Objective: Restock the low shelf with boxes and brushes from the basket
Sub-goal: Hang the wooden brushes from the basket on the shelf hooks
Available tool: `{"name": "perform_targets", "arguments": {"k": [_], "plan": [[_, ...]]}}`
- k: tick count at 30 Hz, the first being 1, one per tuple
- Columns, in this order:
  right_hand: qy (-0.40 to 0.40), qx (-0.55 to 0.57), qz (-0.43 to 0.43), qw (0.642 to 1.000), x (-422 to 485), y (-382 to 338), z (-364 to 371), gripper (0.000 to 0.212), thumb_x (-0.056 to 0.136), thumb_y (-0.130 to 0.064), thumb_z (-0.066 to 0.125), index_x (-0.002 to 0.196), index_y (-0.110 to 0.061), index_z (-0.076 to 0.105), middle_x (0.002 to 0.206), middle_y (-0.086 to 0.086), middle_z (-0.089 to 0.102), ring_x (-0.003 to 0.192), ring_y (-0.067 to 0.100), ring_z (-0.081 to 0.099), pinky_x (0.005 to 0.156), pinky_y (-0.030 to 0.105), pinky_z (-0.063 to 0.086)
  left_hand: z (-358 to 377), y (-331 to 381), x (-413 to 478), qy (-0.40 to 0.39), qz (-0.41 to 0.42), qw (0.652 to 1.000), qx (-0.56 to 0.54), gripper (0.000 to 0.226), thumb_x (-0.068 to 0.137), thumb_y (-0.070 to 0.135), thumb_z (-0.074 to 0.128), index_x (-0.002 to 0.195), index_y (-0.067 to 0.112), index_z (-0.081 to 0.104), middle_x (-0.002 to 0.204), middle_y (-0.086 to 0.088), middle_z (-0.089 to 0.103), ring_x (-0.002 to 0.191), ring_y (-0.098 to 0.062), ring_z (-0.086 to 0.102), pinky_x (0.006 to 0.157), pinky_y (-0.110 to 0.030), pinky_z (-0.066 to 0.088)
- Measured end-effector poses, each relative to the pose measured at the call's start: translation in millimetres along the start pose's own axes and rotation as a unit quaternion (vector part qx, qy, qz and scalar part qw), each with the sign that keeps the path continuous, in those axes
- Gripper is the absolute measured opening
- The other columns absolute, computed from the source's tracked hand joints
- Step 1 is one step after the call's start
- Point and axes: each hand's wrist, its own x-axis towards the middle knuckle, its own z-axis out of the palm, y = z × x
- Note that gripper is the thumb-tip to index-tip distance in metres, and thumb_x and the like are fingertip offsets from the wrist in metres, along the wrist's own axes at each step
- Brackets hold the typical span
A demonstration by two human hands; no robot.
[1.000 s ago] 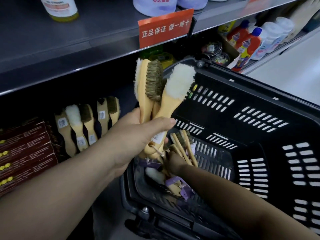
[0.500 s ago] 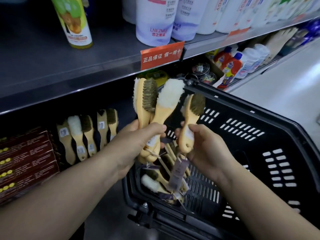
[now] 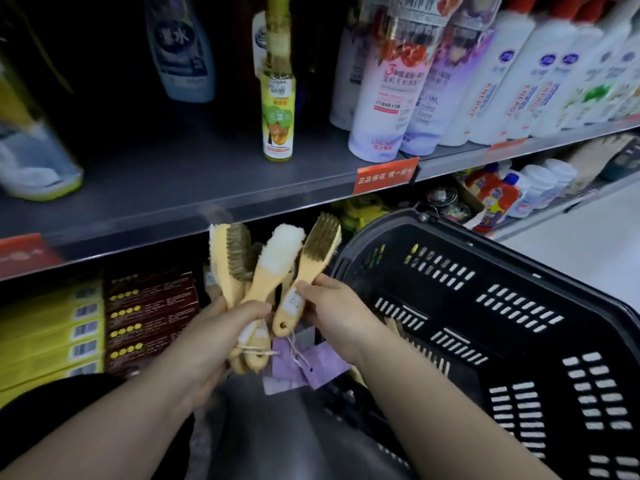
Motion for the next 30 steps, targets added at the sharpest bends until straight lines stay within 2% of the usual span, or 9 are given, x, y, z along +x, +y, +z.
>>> {"name": "perform_targets", "arguments": {"k": [3, 7, 13, 16, 19, 23, 25, 27, 30], "plan": [[0.019, -0.025, 0.033, 0.999, 10.5, 0.7, 4.7, 0.019, 0.100, -0.017, 0.040, 0.098, -0.011, 0.058, 0.093, 0.007, 0.062, 0.087, 0.024, 0.057, 0.077, 0.034, 0.046, -6.3, -5.2, 3.0, 0.025, -0.004, 1.000, 0.013, 0.020, 0.081, 0.021, 0.067, 0.100, 0.024, 0.063, 0.078, -0.006, 0.071, 0.072, -0.024, 0.065, 0.066, -0.036, 0.050], [0.018, -0.109, 0.044, 0.993, 7.5, 1.1, 2.4, 0.020, 0.099, -0.016, 0.041, 0.103, -0.008, 0.059, 0.096, 0.009, 0.062, 0.091, 0.025, 0.058, 0.089, 0.040, 0.047, -5.3, -10.4, 10.8, 0.020, -0.013, 1.000, 0.011, 0.022, 0.082, 0.019, 0.067, 0.102, 0.015, 0.060, 0.080, -0.014, 0.068, 0.069, -0.027, 0.060, 0.066, -0.037, 0.043], [0.048, -0.176, 0.040, 0.982, -7.0, 10.9, -23.8, 0.021, 0.098, -0.015, 0.043, 0.080, -0.016, 0.055, 0.076, -0.001, 0.055, 0.072, 0.013, 0.050, 0.072, 0.025, 0.040, 6.5, -5.3, 23.2, -0.027, -0.068, 0.997, 0.012, 0.015, 0.085, 0.015, 0.063, 0.093, 0.004, 0.059, 0.064, -0.011, 0.063, 0.049, -0.024, 0.056, 0.053, -0.028, 0.038], [0.073, -0.243, 0.052, 0.966, -13.3, 17.3, -42.7, 0.017, 0.097, -0.019, 0.044, 0.088, -0.011, 0.056, 0.080, 0.003, 0.052, 0.073, 0.015, 0.046, 0.070, 0.029, 0.035, 6.4, 6.3, 35.3, -0.047, -0.120, 0.992, 0.008, 0.012, 0.086, 0.010, 0.058, 0.076, 0.004, 0.059, 0.062, -0.011, 0.060, 0.044, -0.020, 0.055, 0.051, -0.025, 0.039], [0.080, -0.323, 0.049, 0.942, -12.2, 24.5, -51.1, 0.021, 0.097, -0.023, 0.042, 0.100, -0.007, 0.056, 0.085, 0.002, 0.053, 0.075, 0.014, 0.046, 0.067, 0.029, 0.035, -1.1, 20.0, 53.8, -0.046, -0.141, 0.989, 0.015, 0.016, 0.090, 0.011, 0.055, 0.076, 0.005, 0.056, 0.056, -0.008, 0.059, 0.042, -0.018, 0.055, 0.038, -0.021, 0.044], [0.129, -0.276, 0.026, 0.952, 24.0, 40.1, -37.2, 0.022, 0.096, -0.025, 0.044, 0.097, -0.006, 0.056, 0.086, 0.009, 0.061, 0.077, 0.022, 0.056, 0.076, 0.040, 0.048, -13.1, 24.6, 83.3, -0.051, -0.143, 0.987, 0.051, 0.018, 0.090, 0.010, 0.054, 0.073, 0.007, 0.054, 0.056, -0.006, 0.055, 0.033, -0.015, 0.051, 0.040, -0.019, 0.037], [0.160, -0.218, 0.013, 0.963, 52.9, 49.7, -29.7, 0.024, 0.097, -0.026, 0.045, 0.090, -0.006, 0.057, 0.076, 0.010, 0.061, 0.067, 0.015, 0.061, 0.069, 0.029, 0.054, -16.5, 21.1, 98.4, -0.060, -0.154, 0.986, 0.024, 0.016, 0.091, 0.013, 0.054, 0.076, 0.007, 0.055, 0.063, -0.007, 0.055, 0.039, -0.016, 0.051, 0.047, -0.025, 0.036], [0.202, -0.174, 0.023, 0.964, 84.2, 60.2, -26.4, 0.029, 0.097, -0.026, 0.047, 0.090, 0.000, 0.059, 0.069, 0.012, 0.057, 0.054, 0.012, 0.056, 0.055, 0.020, 0.047, -19.3, 14.3, 114.9, -0.062, -0.161, 0.985, -0.020, 0.010, 0.090, 0.013, 0.056, 0.084, 0.006, 0.057, 0.070, -0.010, 0.056, 0.048, -0.018, 0.051, 0.050, -0.028, 0.037], [0.245, -0.122, 0.045, 0.961, 132.4, 80.5, -31.8, 0.031, 0.096, -0.025, 0.050, 0.094, 0.004, 0.060, 0.077, 0.026, 0.056, 0.065, 0.022, 0.053, 0.062, 0.031, 0.044, -24.7, -1.3, 136.4, -0.065, -0.160, 0.980, -0.098, 0.007, 0.085, 0.013, 0.059, 0.085, 0.007, 0.062, 0.074, -0.009, 0.059, 0.053, -0.019, 0.051, 0.047, -0.026, 0.036]]}}
